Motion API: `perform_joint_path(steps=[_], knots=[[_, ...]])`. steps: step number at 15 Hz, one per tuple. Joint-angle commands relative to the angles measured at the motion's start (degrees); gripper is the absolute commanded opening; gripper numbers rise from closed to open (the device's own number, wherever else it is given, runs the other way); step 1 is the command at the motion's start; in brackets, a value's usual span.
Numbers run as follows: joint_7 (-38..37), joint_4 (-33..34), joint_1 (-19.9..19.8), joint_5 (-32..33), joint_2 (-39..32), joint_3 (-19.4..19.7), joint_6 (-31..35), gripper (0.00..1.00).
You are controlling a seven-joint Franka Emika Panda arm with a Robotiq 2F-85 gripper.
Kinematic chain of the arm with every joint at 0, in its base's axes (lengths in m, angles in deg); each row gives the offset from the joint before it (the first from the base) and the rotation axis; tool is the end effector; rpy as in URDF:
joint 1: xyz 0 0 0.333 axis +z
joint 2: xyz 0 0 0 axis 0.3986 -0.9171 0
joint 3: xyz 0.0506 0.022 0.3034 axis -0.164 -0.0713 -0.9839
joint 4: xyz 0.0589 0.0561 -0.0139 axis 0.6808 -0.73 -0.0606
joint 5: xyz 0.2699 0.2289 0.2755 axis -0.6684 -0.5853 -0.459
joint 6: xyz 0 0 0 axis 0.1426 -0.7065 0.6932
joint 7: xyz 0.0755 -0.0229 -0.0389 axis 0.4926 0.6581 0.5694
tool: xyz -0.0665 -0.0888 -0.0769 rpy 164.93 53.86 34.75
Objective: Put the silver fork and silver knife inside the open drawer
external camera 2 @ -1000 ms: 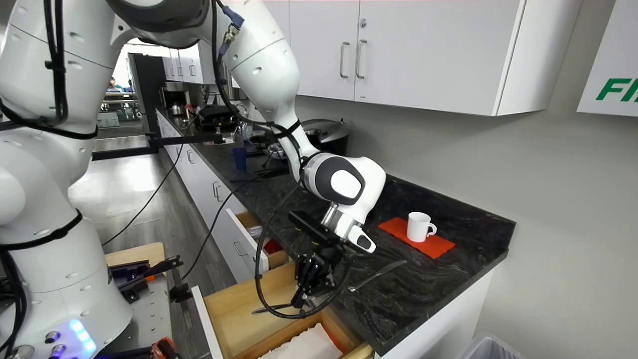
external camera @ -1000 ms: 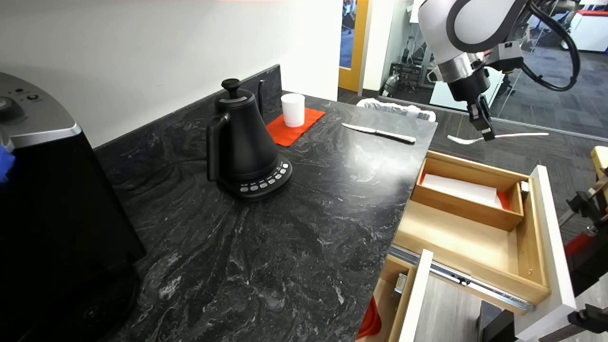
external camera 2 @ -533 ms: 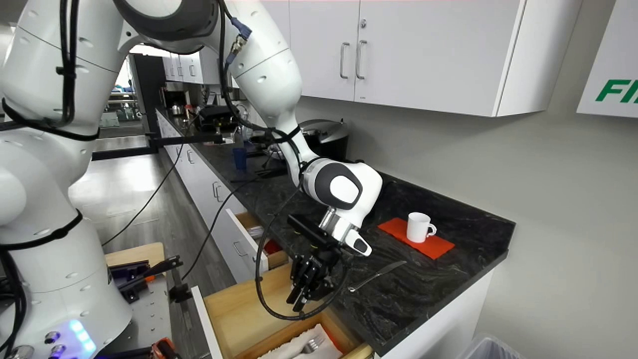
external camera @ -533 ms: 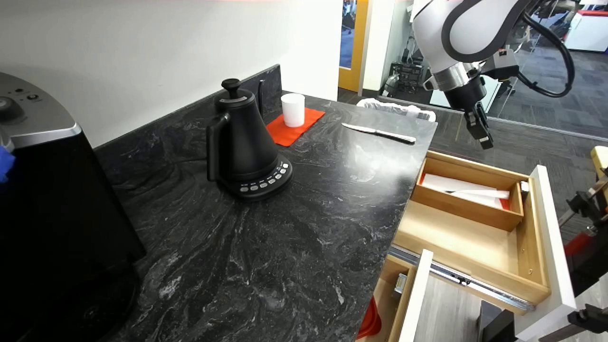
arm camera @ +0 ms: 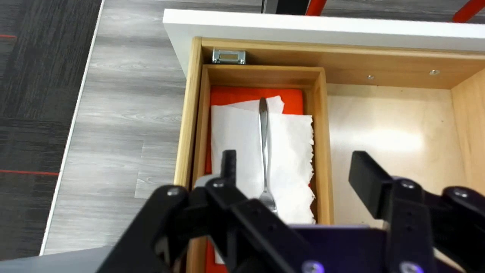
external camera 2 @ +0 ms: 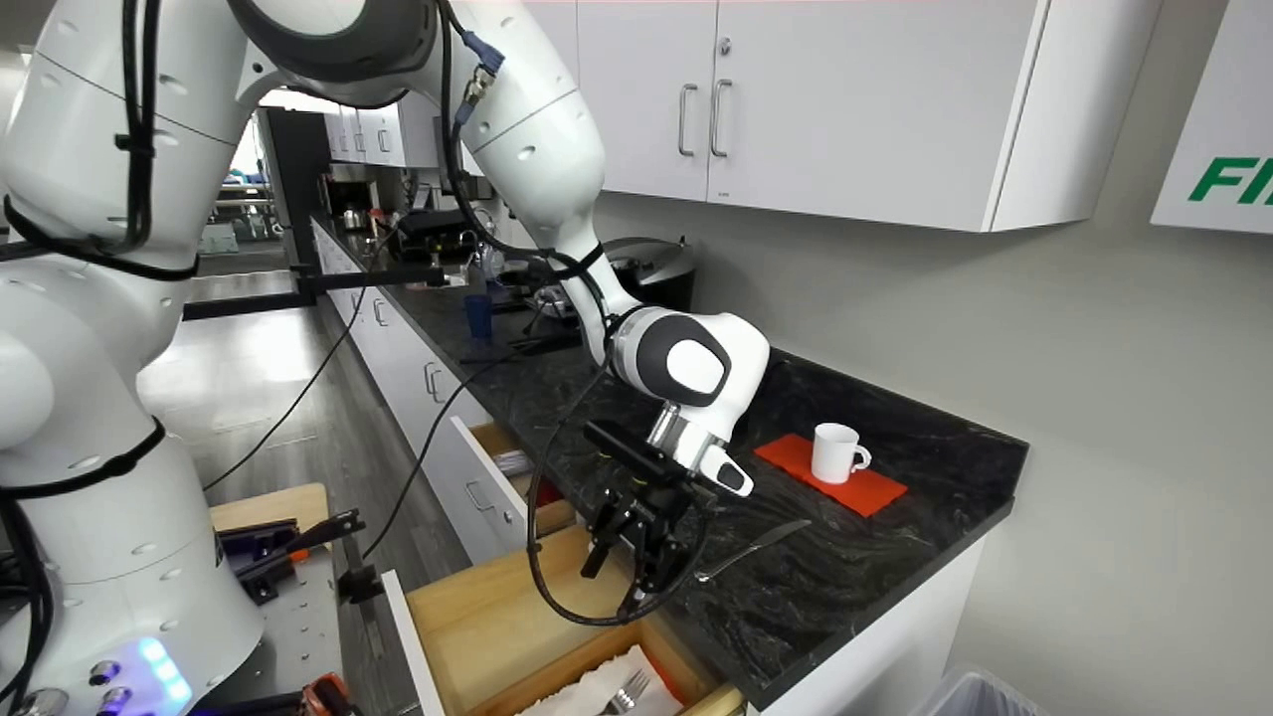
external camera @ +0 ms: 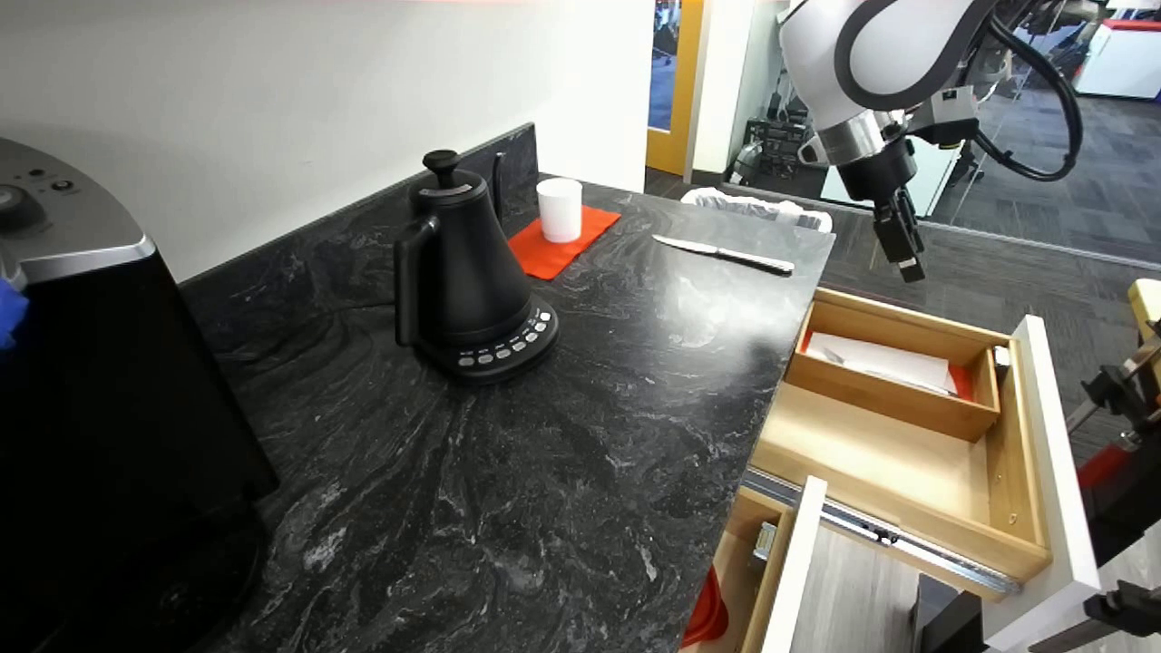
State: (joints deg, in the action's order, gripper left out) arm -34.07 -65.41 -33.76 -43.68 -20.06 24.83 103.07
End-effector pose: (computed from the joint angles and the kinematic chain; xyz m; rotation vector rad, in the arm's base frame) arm 0.5046 -0.1609 0.0652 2.9461 0.1389 -0.9197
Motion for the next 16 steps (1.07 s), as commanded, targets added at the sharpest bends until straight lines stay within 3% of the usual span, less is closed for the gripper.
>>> perform_joint_path(steps=[1,5,11,16], knots=[[-1.44,2.99,1.69,0.70,1.04,0.01,1.71,1.00],[-2.00,6.43,2.93,0.43,1.14,-0.21,7.05,1.00],[-2.47,5.56,2.18,-3.60,0.73,-0.79,22.18,1.00],[-2.35,6.02,1.52,-6.99,-2.30,-0.94,28.13,1.00]])
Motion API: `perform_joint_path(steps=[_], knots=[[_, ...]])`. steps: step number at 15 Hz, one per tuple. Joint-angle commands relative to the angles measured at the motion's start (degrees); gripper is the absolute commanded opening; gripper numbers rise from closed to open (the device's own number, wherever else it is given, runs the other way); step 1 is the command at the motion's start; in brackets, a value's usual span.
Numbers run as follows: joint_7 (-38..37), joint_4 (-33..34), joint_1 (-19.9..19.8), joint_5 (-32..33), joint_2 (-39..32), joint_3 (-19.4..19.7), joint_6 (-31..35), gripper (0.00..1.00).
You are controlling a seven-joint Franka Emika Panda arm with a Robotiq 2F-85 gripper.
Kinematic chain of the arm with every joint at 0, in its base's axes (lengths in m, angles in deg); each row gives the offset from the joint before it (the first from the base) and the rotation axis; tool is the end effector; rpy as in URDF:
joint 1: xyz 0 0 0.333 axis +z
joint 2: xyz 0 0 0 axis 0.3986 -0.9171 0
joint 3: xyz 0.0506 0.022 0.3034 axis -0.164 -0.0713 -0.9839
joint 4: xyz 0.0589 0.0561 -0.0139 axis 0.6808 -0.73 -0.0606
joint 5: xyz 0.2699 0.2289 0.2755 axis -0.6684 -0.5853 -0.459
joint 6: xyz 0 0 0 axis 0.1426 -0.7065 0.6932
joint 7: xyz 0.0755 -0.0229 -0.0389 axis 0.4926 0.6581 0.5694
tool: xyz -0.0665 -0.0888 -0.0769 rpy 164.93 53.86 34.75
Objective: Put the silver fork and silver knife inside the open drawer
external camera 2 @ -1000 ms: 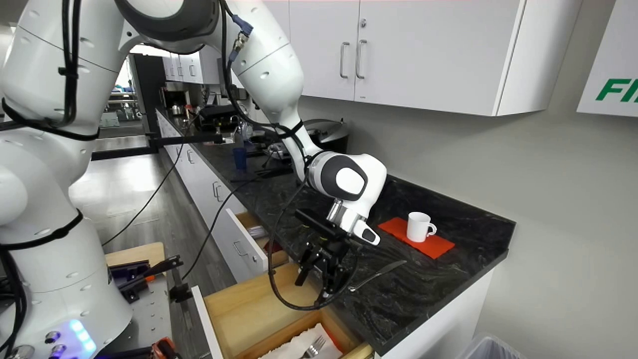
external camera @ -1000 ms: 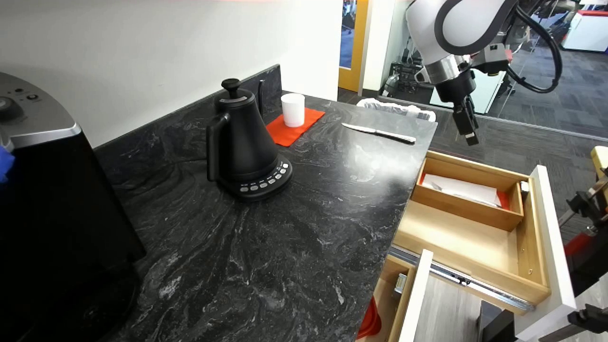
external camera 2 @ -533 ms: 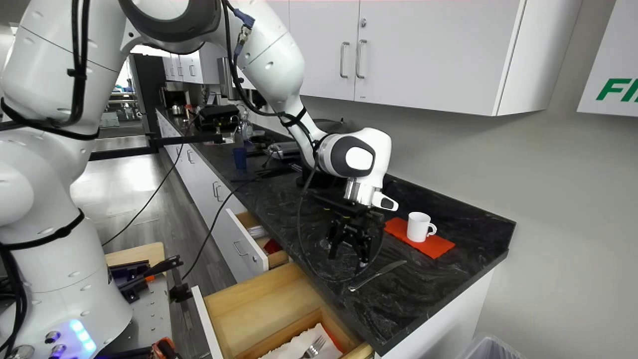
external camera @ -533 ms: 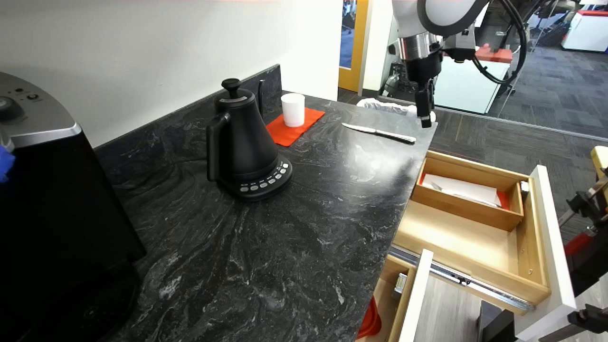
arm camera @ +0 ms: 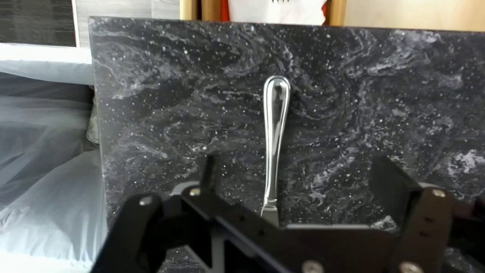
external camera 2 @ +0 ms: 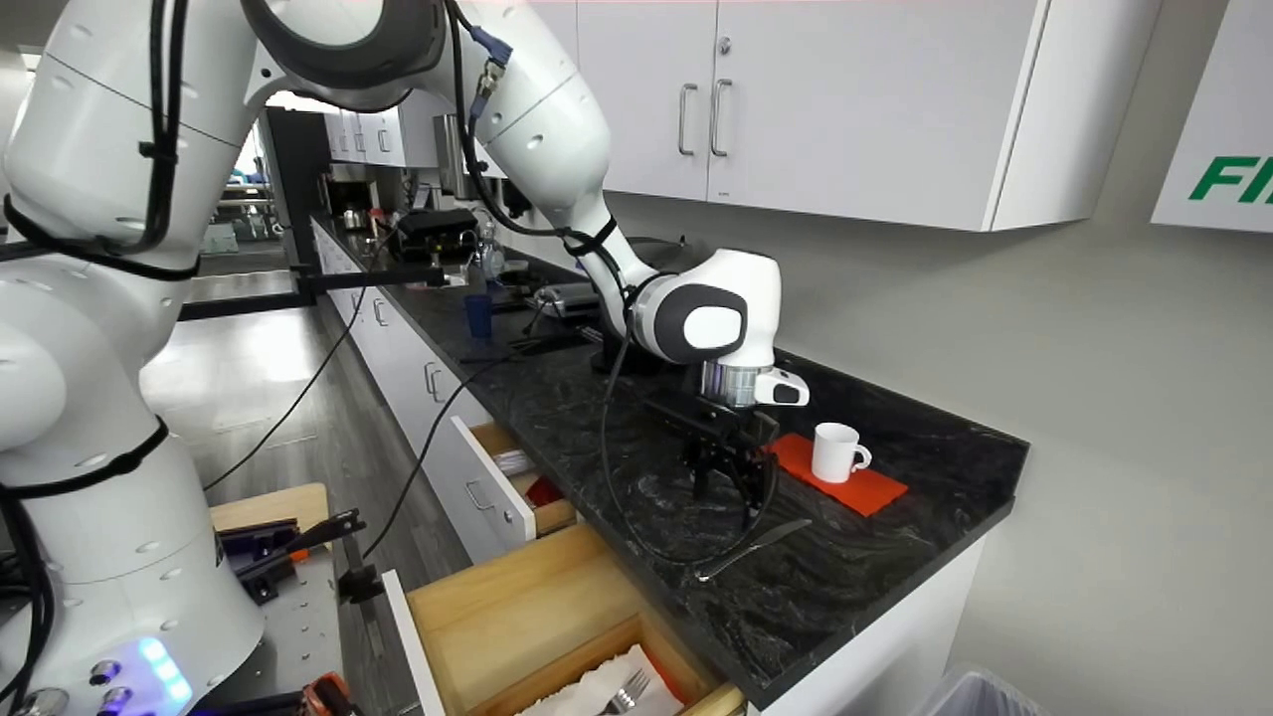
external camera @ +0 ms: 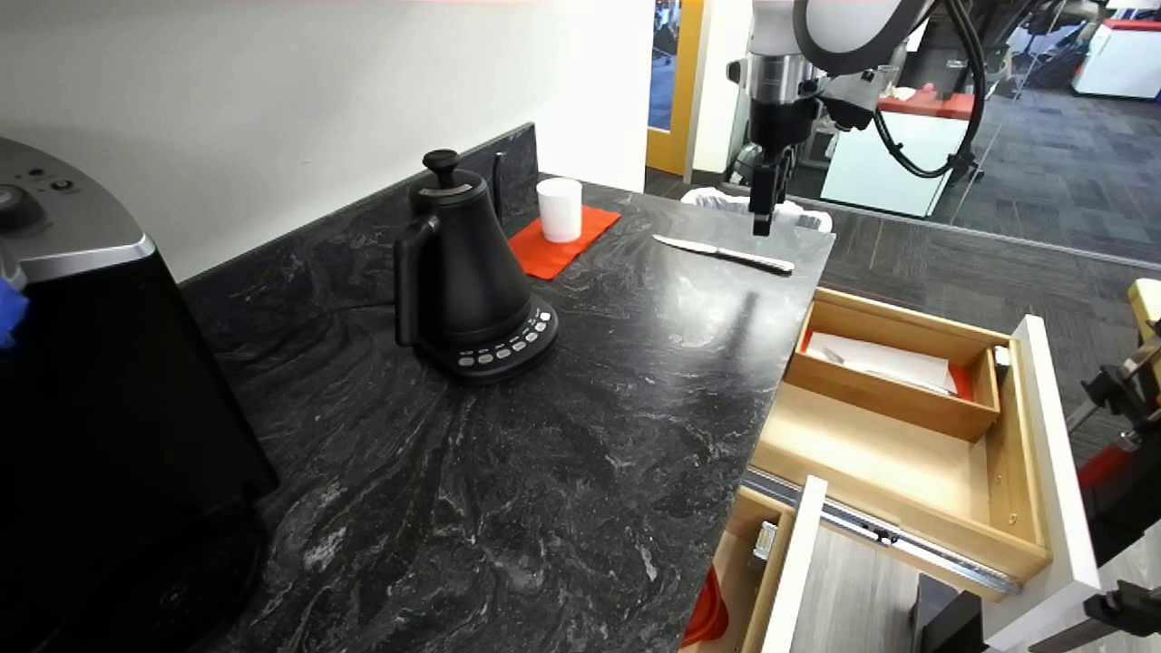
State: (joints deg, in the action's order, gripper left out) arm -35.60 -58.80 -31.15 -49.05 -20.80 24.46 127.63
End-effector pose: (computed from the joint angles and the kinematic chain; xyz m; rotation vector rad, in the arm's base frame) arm 0.6289 -0.1408 0.1155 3.0403 0.1129 -0.0996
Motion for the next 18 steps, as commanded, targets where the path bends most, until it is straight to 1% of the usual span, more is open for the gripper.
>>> perform_joint_path(steps=[1,5,8,13,18], knots=[[-0.84,-0.29,-1.23,-2.07,-2.49,-0.48,4.11,1.00],[0.15,2.01,-2.49,-4.44,-6.59,-1.19,5.76,1.00],[0.18,3.81,-2.84,-4.91,-8.67,-1.21,7.75,1.00],[-0.22,5.48,-3.11,-4.94,-10.34,-0.95,10.61,1.00],[-0.35,5.97,-3.73,-5.37,-11.21,-0.91,10.83,1.00]])
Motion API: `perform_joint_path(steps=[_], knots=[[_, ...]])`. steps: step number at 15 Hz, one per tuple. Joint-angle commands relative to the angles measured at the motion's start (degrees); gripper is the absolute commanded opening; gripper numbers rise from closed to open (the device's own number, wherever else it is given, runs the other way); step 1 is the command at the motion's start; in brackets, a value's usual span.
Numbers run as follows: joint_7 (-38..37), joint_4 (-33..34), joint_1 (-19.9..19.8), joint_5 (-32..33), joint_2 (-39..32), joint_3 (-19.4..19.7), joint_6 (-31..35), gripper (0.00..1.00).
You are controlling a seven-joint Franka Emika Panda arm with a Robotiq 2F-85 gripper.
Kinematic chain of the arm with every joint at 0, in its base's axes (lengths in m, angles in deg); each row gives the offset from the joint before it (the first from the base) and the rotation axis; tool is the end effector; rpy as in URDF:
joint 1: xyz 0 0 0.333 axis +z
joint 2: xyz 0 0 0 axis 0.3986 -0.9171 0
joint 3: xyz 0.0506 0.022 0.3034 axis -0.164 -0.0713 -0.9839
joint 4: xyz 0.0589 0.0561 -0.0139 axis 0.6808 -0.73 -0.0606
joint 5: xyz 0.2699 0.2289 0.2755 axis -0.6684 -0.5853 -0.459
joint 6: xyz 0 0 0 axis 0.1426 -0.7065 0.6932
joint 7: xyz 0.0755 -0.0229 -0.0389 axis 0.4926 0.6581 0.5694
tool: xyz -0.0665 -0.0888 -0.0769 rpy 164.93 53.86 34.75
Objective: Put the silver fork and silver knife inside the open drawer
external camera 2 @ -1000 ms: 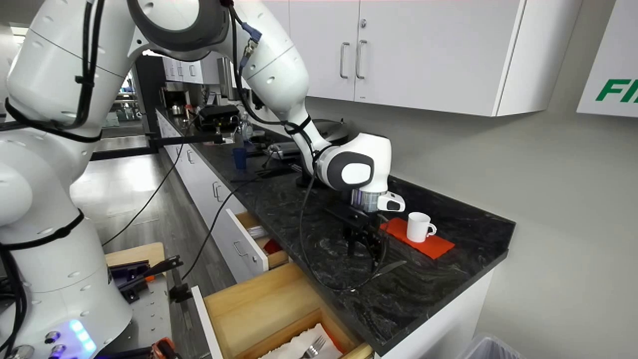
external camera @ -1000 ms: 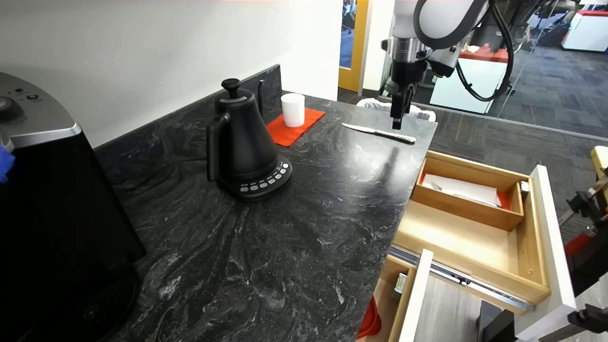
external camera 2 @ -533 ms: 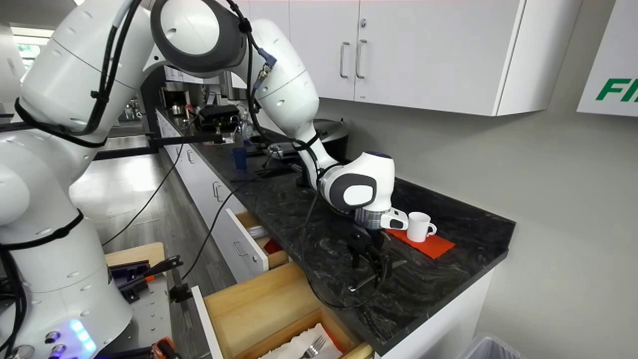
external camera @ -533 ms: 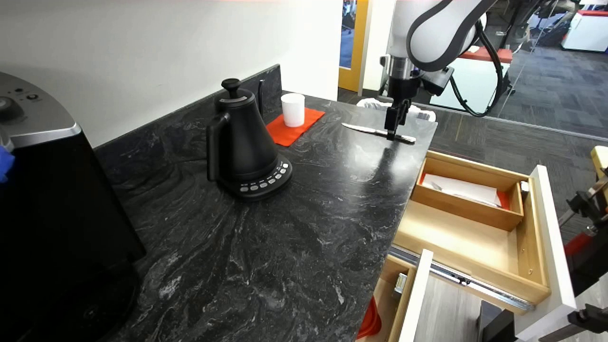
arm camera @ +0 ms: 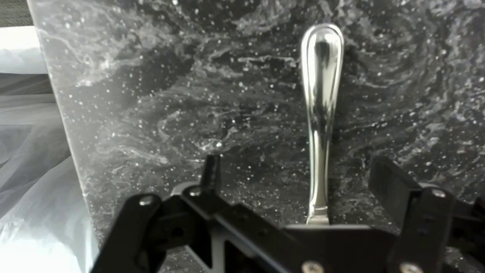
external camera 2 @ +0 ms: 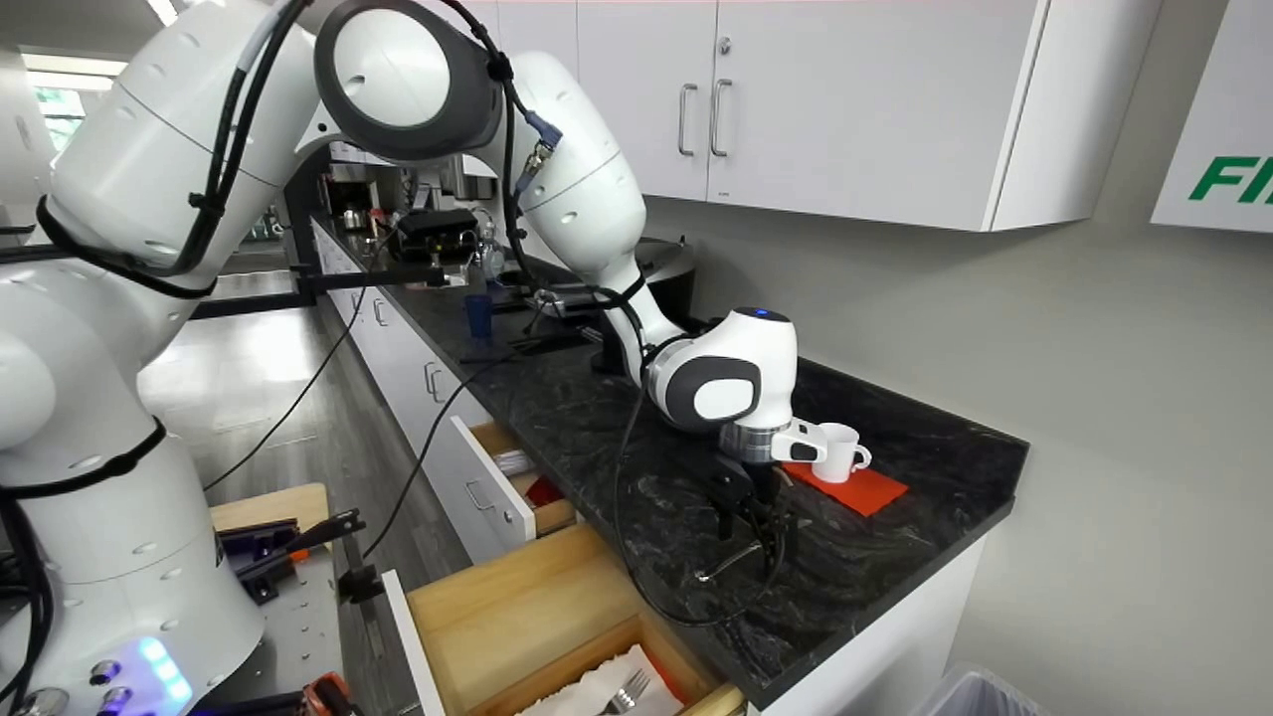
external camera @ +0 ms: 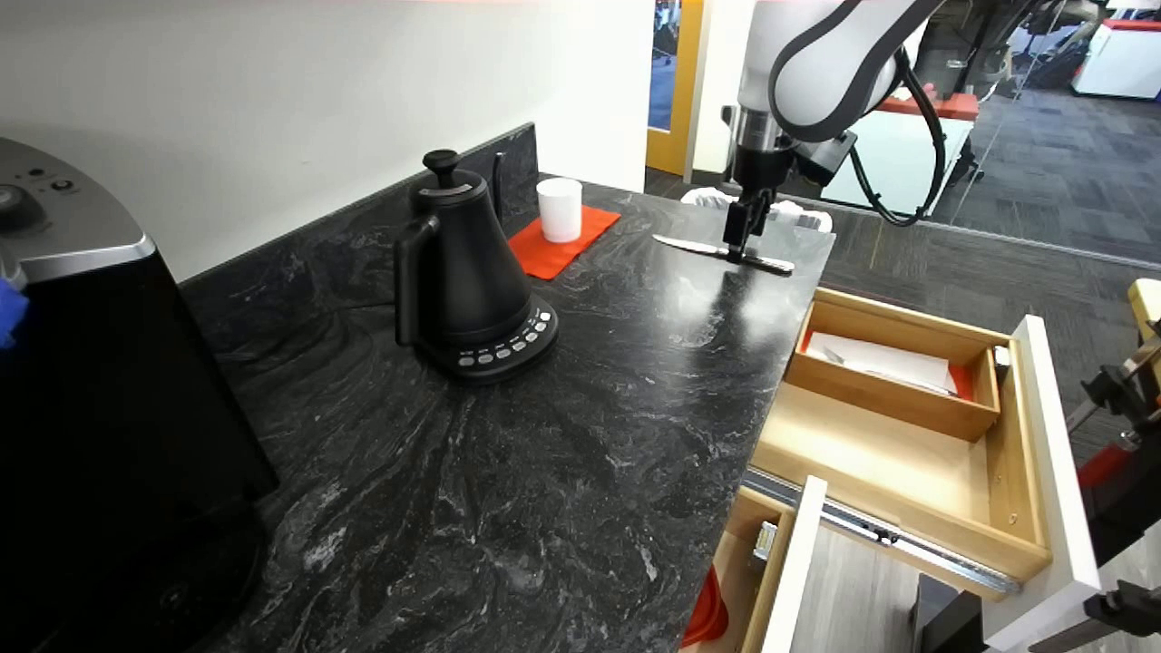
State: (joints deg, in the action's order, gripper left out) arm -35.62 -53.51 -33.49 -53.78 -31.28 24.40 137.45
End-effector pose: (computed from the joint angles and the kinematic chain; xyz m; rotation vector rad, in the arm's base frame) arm 0.6416 -0.1685 0.0484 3.0690 -0.0282 0.0344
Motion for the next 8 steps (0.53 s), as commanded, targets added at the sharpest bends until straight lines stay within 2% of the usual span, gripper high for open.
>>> perform_joint_path(steps=[1,2,8], knots=[[-0.15,0.60,-1.59,-0.72,-0.77,-0.94,1.12,0.75],[-0.10,0.53,-1.73,-0.78,-0.79,-0.96,1.13,0.74],[-0.16,0.39,-1.97,-0.92,-0.72,-0.67,1.10,0.34]])
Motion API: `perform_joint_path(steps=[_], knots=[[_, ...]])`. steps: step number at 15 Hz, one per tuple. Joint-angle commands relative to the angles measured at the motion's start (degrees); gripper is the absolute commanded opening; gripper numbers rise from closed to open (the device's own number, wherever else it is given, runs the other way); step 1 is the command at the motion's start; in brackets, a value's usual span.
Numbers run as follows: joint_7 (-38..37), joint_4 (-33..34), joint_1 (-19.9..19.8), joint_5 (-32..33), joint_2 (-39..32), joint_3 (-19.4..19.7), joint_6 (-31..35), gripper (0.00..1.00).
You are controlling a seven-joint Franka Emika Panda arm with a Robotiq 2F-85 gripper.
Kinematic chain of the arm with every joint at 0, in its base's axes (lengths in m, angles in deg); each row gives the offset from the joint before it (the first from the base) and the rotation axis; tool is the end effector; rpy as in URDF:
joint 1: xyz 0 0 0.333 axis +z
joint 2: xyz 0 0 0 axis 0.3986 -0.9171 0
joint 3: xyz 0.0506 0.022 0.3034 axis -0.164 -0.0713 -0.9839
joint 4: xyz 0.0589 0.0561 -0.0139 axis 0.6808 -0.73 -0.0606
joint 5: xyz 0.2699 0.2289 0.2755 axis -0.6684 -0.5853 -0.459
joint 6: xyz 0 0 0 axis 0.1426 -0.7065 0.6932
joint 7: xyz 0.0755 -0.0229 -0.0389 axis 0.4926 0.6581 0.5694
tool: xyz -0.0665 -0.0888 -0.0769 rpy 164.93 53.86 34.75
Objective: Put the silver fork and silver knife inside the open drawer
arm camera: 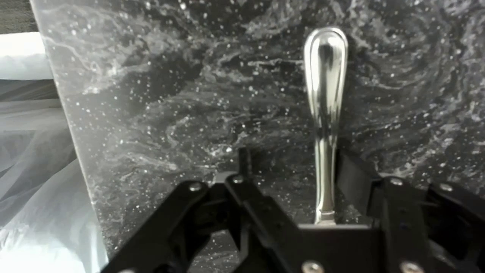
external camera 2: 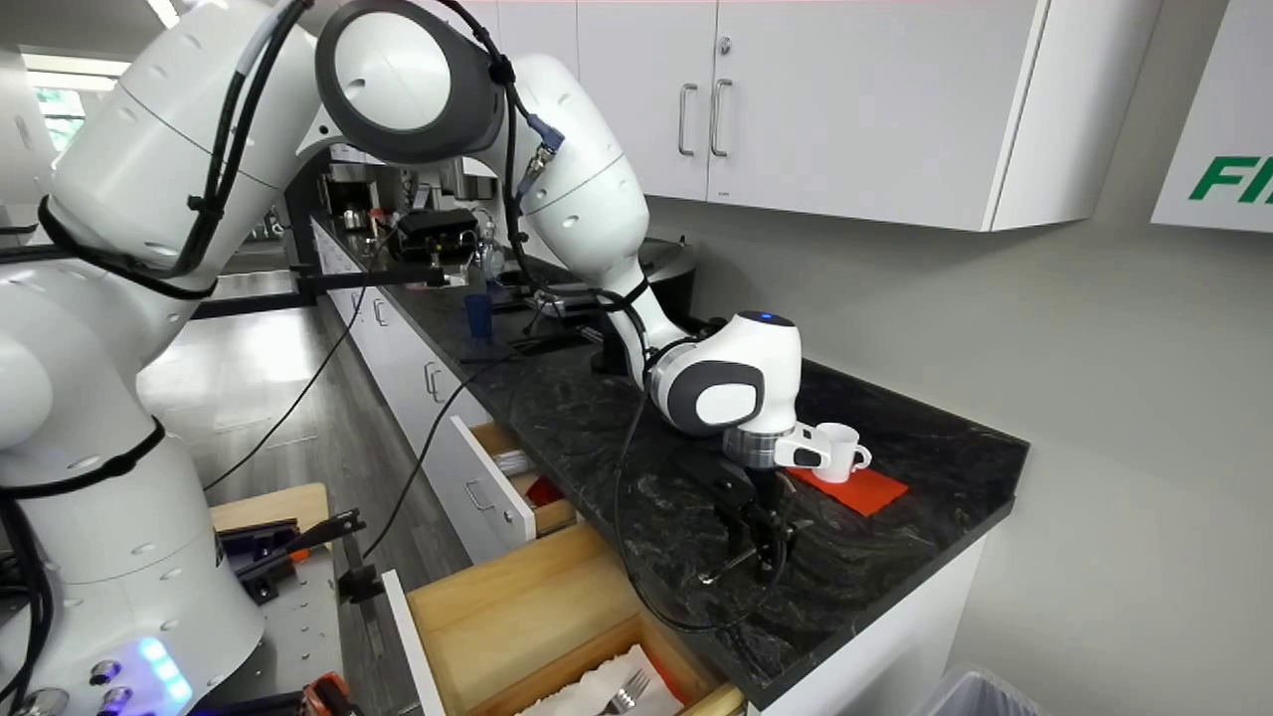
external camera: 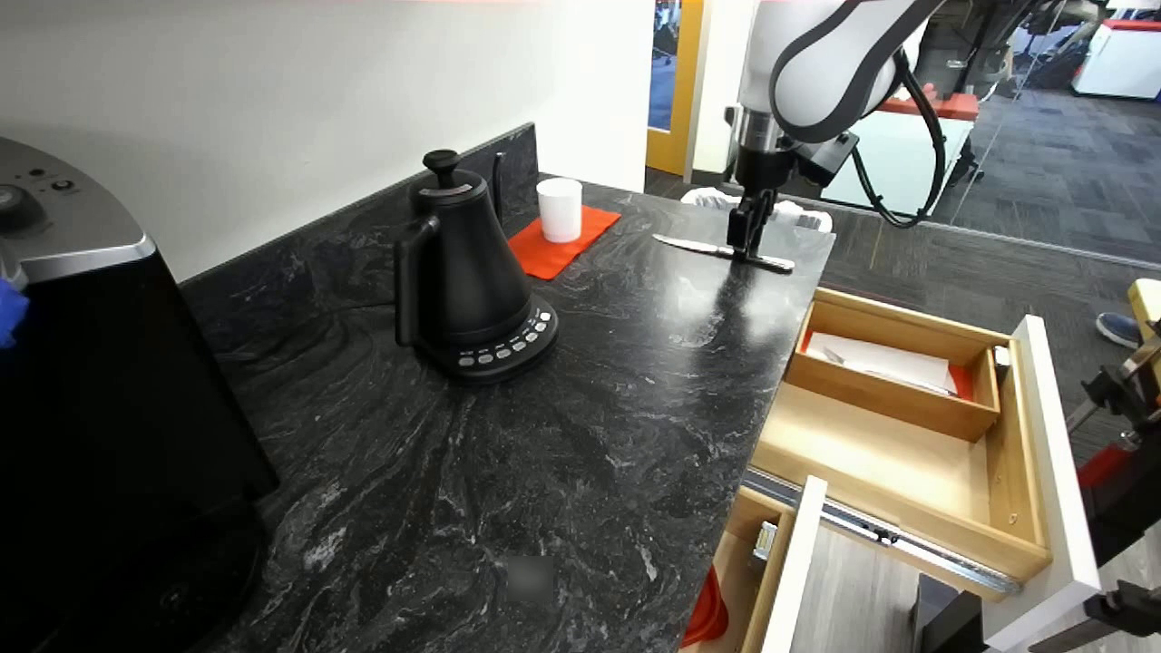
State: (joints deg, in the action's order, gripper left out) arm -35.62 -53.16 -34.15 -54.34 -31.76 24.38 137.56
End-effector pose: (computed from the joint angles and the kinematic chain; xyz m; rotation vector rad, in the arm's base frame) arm 0.6403 -0.1759 0.0455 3.0731 -0.0577 0.0352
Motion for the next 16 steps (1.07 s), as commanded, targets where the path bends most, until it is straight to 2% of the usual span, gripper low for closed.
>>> perform_joint_path(steps=[1,5,16], knots=[[-0.17,0.02,-1.33,-0.39,-0.18,-0.63,0.98,0.27],[-0.43,0.15,-1.30,-0.17,0.07,-0.13,0.75,0.04],[-2.72,-3.19,-0.38,0.40,8.00,1.82,-1.61,0.06]])
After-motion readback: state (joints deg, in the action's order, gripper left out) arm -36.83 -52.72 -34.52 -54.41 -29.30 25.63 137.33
